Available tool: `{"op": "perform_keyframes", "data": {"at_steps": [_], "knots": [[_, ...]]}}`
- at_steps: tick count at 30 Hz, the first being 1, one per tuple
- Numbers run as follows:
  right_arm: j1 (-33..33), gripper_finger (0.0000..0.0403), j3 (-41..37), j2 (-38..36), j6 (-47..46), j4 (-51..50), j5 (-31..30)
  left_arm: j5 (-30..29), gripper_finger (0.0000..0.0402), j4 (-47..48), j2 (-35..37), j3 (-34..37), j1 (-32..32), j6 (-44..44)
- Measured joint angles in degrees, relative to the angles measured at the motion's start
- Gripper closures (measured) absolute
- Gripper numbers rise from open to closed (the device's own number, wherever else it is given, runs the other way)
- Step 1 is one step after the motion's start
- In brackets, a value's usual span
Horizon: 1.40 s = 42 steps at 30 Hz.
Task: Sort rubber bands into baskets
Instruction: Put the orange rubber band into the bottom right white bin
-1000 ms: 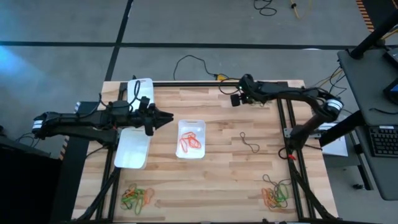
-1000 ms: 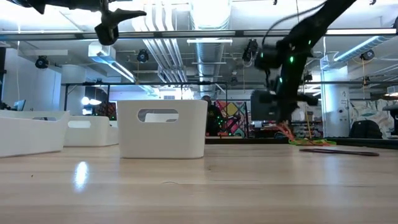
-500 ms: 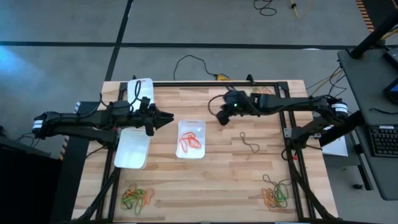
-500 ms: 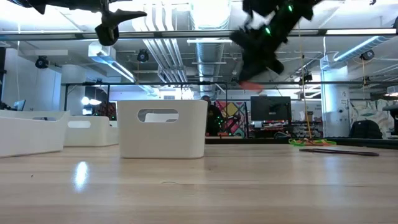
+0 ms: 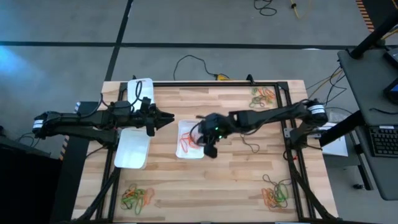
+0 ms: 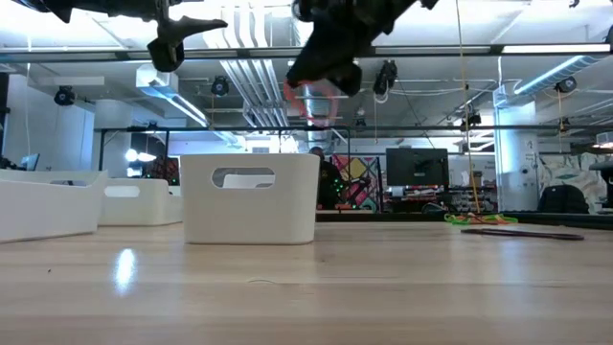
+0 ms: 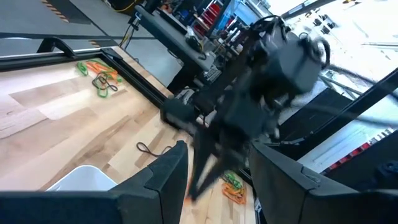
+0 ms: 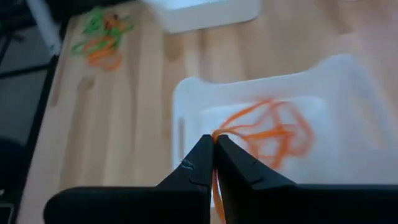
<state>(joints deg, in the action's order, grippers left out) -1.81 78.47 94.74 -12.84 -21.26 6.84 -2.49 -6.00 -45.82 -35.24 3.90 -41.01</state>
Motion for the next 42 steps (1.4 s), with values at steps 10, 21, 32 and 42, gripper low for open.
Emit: {"op": "perform_keyframes", "data": {"at_steps": [10,21,32,42], "knots": [[-1.7,0.0394,6.1,10.3,-2.2,4.2,-0.5,2.0,0.0248,-0.6,0.1,0.0,0.0,2.1],[2.2,0.0365,8.4,20.3,-6.6,3.6,-2.3,19.6,0.0248,-1.9,2.5,-7.3,-0.2,6.8],[2.3,0.0242,8.2,13.2,-7.1,-6.1,-2.6,17.2,0.0248,15.3,1.6,-11.9,-0.2,9.5],[10.9,0.0192,4.9,-3.2,-5.5,-37.0,-25.1,16.9,0.0248,14.7,1.7,-14.0,-0.2,9.3]]}}
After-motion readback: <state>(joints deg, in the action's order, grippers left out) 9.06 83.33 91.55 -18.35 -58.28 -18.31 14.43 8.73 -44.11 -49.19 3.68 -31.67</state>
